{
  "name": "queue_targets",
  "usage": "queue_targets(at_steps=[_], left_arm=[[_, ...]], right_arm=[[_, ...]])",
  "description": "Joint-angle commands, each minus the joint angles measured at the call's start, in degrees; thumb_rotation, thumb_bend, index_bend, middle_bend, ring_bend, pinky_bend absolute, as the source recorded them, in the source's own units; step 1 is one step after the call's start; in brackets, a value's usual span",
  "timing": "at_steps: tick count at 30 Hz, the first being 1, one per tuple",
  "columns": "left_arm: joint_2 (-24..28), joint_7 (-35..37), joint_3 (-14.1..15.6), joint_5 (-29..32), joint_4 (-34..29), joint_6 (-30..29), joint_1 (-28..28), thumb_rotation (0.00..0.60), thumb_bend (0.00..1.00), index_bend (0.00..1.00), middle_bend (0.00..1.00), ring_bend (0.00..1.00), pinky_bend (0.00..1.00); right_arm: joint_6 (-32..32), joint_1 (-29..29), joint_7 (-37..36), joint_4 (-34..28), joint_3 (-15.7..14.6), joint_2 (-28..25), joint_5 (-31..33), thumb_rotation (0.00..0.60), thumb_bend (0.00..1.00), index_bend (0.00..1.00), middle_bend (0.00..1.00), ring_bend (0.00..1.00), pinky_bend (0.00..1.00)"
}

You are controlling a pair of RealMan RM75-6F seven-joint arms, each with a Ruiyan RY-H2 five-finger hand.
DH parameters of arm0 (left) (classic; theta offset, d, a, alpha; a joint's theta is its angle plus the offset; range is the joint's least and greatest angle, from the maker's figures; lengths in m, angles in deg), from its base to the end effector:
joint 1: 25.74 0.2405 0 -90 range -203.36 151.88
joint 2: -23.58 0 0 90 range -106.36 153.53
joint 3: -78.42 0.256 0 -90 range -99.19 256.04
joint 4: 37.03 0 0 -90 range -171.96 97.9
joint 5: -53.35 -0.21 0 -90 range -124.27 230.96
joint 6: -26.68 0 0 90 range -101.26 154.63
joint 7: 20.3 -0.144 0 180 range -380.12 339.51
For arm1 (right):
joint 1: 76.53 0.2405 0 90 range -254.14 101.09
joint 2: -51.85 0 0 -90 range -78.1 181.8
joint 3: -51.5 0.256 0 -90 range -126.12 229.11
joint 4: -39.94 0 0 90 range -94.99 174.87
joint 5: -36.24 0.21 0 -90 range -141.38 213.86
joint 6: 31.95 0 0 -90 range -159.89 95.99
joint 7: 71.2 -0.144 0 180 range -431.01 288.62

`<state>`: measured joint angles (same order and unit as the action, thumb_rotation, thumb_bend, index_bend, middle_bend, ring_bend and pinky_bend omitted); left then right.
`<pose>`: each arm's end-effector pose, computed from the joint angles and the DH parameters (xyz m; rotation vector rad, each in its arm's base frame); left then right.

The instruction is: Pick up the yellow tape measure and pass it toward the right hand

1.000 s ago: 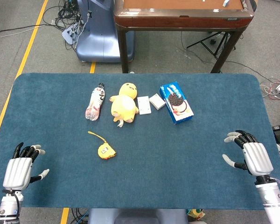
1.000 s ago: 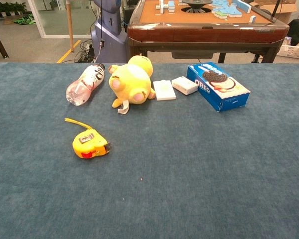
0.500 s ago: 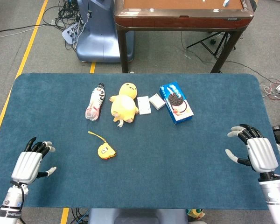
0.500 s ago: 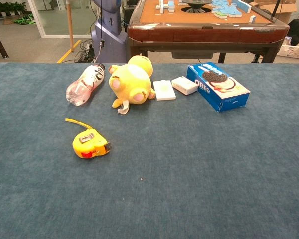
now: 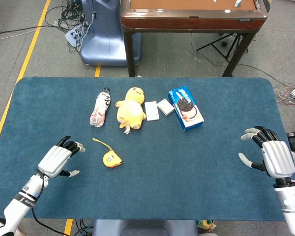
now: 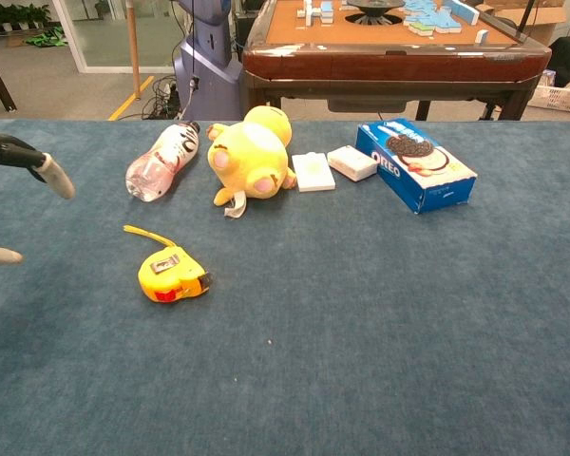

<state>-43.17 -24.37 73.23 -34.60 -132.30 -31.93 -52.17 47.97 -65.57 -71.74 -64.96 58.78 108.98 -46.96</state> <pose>-0.2229 0.2761 0.0831 -1.9221 -0.8942 -0.9027 -0.2554 -0.2216 0.1774 1.4115 -0.9511 1.0530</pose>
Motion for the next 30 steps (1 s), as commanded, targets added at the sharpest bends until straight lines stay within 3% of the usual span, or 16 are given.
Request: queue_targets(at_steps=[1, 17, 30], left_arm=[[-0.37, 0.80, -0.86, 1.02, -0.27, 5.10, -4.24, 0.600, 0.14, 0.25, 0.27, 0.16, 0.05], [-6.62, -2.92, -1.60, 7.21, 5.03, 21.21, -17.32, 0.600, 0.14, 0.11, 0.08, 0.00, 0.00], [-11.45, -11.38, 0.40, 14.28, 10.57, 26.07, -22.59, 0.600, 0.14, 0.18, 0.09, 0.00, 0.00]], right_arm=[[-0.06, -0.01, -0.23, 0.32, -0.22, 0.38, -0.22, 0.600, 0.32, 0.40, 0.30, 0.18, 0.19], [0.49, -0.69, -1.14, 1.05, -0.35, -0.01, 0.37, 0.600, 0.32, 0.40, 0.30, 0.18, 0.19], [0.52, -1.15, -1.63, 1.41, -0.59, -0.07, 0.74, 0.600, 0.33, 0.40, 0.30, 0.18, 0.19]])
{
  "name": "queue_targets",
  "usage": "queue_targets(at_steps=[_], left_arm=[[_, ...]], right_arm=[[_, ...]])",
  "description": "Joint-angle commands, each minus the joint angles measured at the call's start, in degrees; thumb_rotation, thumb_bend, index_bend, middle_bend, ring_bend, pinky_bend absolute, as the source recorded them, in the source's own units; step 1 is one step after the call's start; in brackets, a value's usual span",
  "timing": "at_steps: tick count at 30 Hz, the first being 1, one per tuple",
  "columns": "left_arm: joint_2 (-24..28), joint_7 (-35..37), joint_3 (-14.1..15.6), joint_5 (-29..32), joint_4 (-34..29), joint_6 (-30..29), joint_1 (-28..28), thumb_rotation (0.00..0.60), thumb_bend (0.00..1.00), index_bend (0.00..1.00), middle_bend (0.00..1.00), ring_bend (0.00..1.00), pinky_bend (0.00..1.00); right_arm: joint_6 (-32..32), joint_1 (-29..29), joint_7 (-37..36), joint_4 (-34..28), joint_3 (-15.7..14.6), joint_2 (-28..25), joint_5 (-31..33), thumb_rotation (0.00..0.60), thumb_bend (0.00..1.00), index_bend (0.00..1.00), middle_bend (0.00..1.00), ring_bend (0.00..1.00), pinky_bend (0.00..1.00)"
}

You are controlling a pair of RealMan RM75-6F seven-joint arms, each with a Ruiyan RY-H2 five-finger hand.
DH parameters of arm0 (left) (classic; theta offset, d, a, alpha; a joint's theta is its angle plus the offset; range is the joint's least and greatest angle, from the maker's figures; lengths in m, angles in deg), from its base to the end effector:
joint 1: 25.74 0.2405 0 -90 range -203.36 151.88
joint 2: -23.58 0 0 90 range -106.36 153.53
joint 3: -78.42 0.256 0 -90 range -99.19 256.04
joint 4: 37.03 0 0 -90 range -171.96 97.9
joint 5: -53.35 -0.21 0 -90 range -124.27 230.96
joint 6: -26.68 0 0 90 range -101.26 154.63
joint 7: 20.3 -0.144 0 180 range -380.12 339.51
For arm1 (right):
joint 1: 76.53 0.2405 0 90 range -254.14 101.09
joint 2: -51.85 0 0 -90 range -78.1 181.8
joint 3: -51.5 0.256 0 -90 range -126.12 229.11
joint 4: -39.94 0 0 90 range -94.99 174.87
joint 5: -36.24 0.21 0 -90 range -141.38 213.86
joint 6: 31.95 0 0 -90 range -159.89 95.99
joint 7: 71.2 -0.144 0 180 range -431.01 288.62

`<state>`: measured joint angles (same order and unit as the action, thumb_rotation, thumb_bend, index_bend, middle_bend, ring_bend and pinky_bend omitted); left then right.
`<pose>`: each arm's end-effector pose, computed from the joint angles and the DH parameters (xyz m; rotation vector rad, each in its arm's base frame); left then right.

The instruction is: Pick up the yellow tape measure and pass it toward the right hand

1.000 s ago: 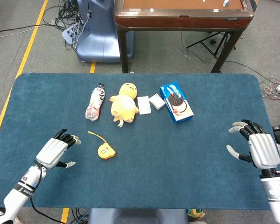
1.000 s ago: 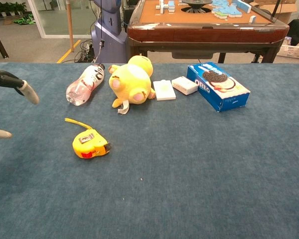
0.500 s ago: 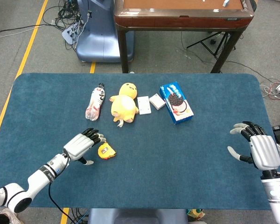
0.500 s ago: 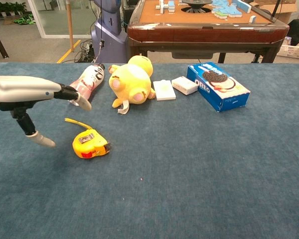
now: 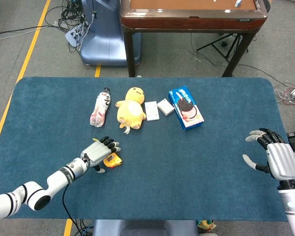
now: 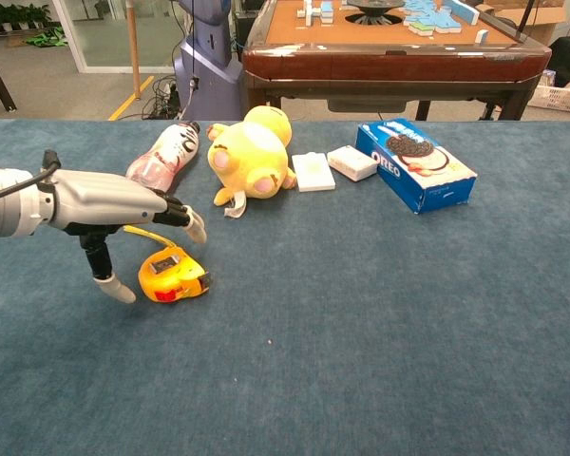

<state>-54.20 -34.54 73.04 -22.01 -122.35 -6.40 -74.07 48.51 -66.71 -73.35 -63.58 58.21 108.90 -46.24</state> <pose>-0.1622 0.3423 -0.0075 -2.3161 -0.7774 -0.5881 -0.2675 -0.2157 0.1805 1.3800 -0.9719 1.0321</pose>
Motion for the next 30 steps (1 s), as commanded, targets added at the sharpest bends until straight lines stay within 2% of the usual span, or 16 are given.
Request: queue_targets(at_steps=[1, 10, 16, 23, 30], left_arm=[[-0.29, -1.70, 0.83, 2.55, 0.57, 0.59, -0.79, 0.600, 0.14, 0.19, 0.10, 0.00, 0.00], [2.52, -3.32, 2.94, 6.97, -2.24, -0.53, -0.38, 0.600, 0.14, 0.26, 0.18, 0.03, 0.00], [3.63, -4.54, 4.23, 8.79, -4.44, -3.45, 0.74, 0.600, 0.14, 0.25, 0.18, 0.03, 0.00], [1.03, -3.97, 3.97, 9.69, -4.74, -6.69, 1.56, 0.600, 0.14, 0.21, 0.18, 0.03, 0.00], [-3.34, -4.68, 3.38, 9.22, -2.10, -8.93, 1.26, 0.600, 0.14, 0.20, 0.18, 0.04, 0.00]], right_arm=[[-0.07, -0.01, -0.04, 0.08, -0.04, 0.03, 0.03, 0.600, 0.33, 0.40, 0.30, 0.18, 0.19], [-0.41, 0.28, -0.07, 0.07, -0.02, 0.25, -0.33, 0.600, 0.32, 0.40, 0.30, 0.18, 0.19], [-0.49, 0.32, -0.14, 0.05, -0.11, 0.34, -0.51, 0.600, 0.33, 0.40, 0.30, 0.18, 0.19], [-0.46, 0.23, -0.34, 0.13, -0.19, 0.17, -0.60, 0.600, 0.32, 0.40, 0.30, 0.18, 0.19], [-0.35, -0.11, -0.71, 0.48, -0.33, 0.04, -0.26, 0.600, 0.32, 0.40, 0.30, 0.18, 0.19]])
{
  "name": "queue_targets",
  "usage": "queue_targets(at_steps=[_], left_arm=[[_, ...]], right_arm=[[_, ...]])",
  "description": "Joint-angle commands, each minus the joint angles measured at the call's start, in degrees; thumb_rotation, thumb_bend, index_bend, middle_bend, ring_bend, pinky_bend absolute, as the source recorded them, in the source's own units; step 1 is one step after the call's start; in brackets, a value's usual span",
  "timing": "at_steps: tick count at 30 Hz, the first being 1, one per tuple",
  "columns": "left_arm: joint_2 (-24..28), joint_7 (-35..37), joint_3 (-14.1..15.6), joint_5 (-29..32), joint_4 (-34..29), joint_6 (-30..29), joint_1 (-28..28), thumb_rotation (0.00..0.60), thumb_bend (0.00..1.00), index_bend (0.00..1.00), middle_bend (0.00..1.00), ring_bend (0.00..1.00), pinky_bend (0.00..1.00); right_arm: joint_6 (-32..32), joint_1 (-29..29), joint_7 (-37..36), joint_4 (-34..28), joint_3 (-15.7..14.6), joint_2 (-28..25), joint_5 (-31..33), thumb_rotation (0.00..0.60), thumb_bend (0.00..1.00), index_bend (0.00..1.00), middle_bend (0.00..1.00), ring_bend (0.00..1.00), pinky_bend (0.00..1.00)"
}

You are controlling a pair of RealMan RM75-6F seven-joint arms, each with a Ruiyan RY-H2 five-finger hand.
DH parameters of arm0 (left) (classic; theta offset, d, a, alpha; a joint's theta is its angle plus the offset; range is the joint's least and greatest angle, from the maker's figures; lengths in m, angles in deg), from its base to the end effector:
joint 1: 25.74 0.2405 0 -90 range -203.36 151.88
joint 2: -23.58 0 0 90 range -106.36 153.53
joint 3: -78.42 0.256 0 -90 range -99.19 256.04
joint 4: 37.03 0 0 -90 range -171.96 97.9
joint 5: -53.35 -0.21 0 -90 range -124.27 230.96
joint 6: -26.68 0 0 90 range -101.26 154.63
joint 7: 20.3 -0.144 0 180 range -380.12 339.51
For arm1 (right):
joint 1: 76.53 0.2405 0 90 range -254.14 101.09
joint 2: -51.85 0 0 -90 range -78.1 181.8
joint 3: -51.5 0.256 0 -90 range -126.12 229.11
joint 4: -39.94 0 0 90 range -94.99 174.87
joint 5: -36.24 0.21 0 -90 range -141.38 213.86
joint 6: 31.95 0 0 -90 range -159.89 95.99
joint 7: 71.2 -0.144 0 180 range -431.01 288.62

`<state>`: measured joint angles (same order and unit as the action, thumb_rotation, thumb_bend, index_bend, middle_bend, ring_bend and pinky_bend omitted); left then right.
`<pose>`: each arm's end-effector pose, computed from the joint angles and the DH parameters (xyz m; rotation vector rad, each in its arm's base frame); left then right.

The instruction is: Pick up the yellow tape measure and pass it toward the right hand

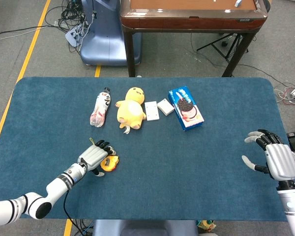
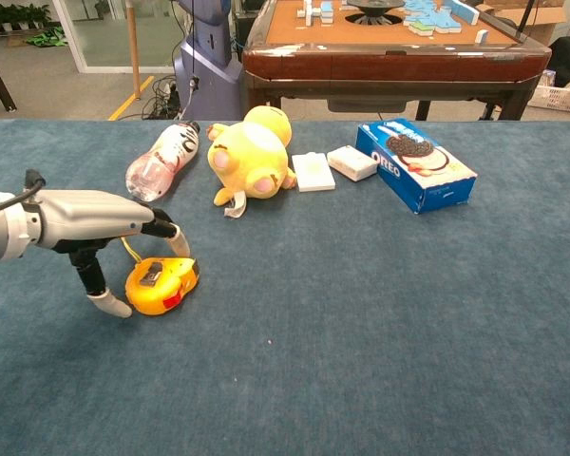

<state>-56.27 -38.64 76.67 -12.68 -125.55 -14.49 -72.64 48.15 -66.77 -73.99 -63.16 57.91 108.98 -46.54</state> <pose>-0.1712 0.3238 -0.0157 -2.2051 -0.9084 -0.6282 -0.2694 -0.2146 0.1790 1.3865 -0.9826 1.0293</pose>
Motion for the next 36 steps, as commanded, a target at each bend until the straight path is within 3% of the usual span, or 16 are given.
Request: queue_targets(at_steps=[1, 9, 16, 36], left_arm=[[-1.91, -1.52, -0.21, -0.13, 1.79, -1.38, -0.28, 0.600, 0.14, 0.20, 0.18, 0.04, 0.00], [-4.09, -8.41, 0.36, 2.40, 3.09, -5.75, 0.33, 0.600, 0.14, 0.23, 0.22, 0.10, 0.00], [-4.72, -9.57, -0.07, 4.03, 3.34, -7.64, 0.92, 0.600, 0.14, 0.24, 0.23, 0.10, 0.00], [-6.19, -5.12, 0.32, 0.07, 5.65, -7.77, 1.91, 0.600, 0.14, 0.36, 0.33, 0.17, 0.00]], right_arm=[[-0.01, -0.07, -0.13, 0.11, -0.01, -0.04, 0.13, 0.600, 0.32, 0.40, 0.30, 0.18, 0.19], [-0.08, -0.28, -0.13, 0.03, -0.17, -0.17, 0.29, 0.600, 0.32, 0.40, 0.30, 0.18, 0.19], [-0.08, -0.17, 0.50, -0.50, -0.15, -0.11, 0.06, 0.600, 0.33, 0.40, 0.30, 0.18, 0.19], [-0.07, -0.41, 1.26, -1.20, -0.12, -0.31, 0.62, 0.600, 0.32, 0.40, 0.30, 0.18, 0.19]])
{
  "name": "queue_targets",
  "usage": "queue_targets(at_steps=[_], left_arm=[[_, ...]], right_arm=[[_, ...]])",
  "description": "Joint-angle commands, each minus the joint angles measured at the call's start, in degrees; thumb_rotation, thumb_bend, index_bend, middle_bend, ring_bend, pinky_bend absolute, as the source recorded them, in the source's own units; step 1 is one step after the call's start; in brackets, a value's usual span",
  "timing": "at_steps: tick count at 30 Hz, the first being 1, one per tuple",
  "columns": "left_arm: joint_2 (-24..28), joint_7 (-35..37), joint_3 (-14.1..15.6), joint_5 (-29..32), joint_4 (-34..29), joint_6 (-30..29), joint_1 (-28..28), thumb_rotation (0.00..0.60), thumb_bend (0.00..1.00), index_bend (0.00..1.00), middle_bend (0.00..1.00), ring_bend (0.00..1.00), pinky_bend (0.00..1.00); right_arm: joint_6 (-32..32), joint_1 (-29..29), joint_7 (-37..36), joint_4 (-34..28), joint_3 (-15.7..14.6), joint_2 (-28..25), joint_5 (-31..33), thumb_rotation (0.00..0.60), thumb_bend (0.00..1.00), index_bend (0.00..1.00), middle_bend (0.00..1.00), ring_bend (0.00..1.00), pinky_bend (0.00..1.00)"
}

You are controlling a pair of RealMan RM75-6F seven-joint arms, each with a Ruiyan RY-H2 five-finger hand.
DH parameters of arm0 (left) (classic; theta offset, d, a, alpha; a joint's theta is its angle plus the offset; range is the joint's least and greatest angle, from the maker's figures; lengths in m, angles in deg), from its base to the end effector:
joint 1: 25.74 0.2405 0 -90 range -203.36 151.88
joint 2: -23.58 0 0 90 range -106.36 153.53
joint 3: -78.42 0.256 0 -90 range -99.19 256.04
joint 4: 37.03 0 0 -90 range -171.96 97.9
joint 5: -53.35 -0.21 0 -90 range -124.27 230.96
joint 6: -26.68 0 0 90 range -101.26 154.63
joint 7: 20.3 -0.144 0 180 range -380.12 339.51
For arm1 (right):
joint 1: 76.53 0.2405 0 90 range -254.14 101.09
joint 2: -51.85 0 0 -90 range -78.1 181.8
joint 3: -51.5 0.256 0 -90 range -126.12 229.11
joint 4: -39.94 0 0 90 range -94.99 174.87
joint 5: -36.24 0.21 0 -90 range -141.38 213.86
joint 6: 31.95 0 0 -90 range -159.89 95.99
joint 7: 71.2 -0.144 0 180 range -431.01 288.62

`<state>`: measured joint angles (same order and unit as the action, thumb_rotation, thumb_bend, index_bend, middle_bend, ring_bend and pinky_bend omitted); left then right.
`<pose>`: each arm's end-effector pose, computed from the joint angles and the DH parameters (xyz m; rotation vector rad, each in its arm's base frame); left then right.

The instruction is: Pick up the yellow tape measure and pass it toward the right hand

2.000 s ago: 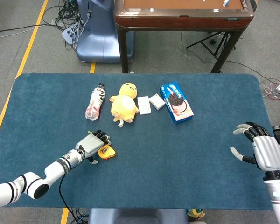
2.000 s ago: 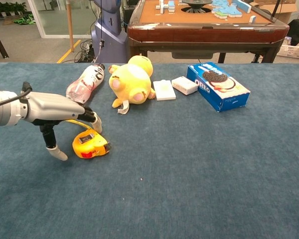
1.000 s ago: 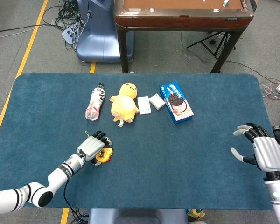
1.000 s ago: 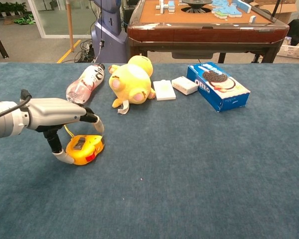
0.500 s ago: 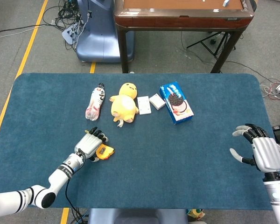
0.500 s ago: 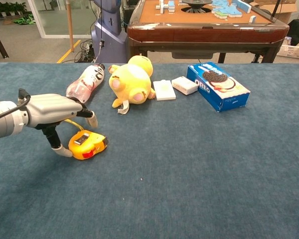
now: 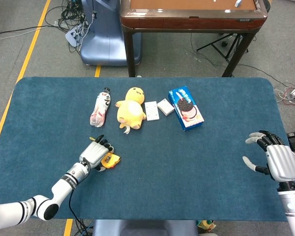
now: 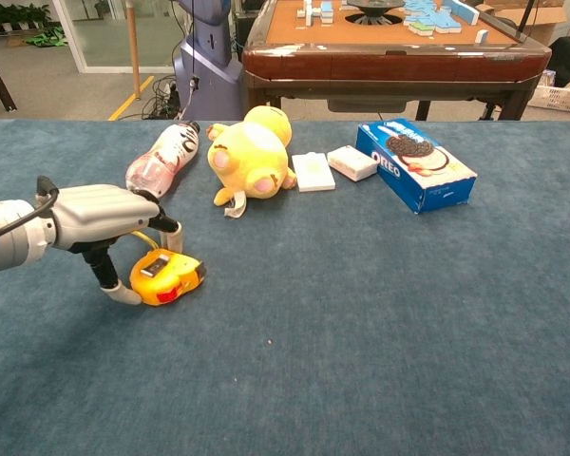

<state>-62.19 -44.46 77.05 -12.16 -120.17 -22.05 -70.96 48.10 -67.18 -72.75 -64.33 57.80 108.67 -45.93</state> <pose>-0.1771 0.3284 -0.0288 -2.1172 -0.7856 -0.6580 -0.2686 -0.2116 0.1787 1.3803 -0.9892 1.0123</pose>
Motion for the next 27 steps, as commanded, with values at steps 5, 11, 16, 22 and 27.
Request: queue_targets(at_steps=[5, 11, 16, 22, 27], left_arm=[[-0.97, 6.32, -0.88, -1.85, 1.85, 0.23, 0.87, 0.600, 0.14, 0.44, 0.43, 0.24, 0.00], [-0.02, 14.59, -1.74, -5.15, 3.27, -0.54, 2.12, 0.600, 0.14, 0.50, 0.50, 0.30, 0.01], [2.19, 19.53, -2.07, -8.45, 2.80, -2.60, 3.23, 0.600, 0.14, 0.50, 0.50, 0.30, 0.01], [5.79, 24.73, -4.39, -12.16, -1.08, -7.84, 4.43, 0.600, 0.14, 0.51, 0.51, 0.31, 0.02], [8.53, 26.10, -6.41, -13.32, -6.08, -10.51, 4.74, 0.600, 0.14, 0.51, 0.51, 0.31, 0.02]], right_arm=[[-0.18, 0.12, 0.30, -0.35, 0.04, -0.09, -0.01, 0.600, 0.33, 0.40, 0.30, 0.18, 0.19], [-0.93, 0.85, 0.64, -2.64, 0.51, -1.13, -0.09, 0.600, 0.32, 0.40, 0.30, 0.18, 0.19], [-2.56, 2.51, 0.49, -5.71, 1.61, -2.18, 0.04, 0.600, 0.32, 0.40, 0.30, 0.18, 0.19], [-7.82, 7.41, -1.72, -10.79, 4.54, -3.47, 0.88, 0.600, 0.32, 0.40, 0.25, 0.12, 0.14], [-15.20, 13.16, -2.45, -15.31, 7.18, -4.64, 3.75, 0.600, 0.32, 0.40, 0.19, 0.07, 0.07]])
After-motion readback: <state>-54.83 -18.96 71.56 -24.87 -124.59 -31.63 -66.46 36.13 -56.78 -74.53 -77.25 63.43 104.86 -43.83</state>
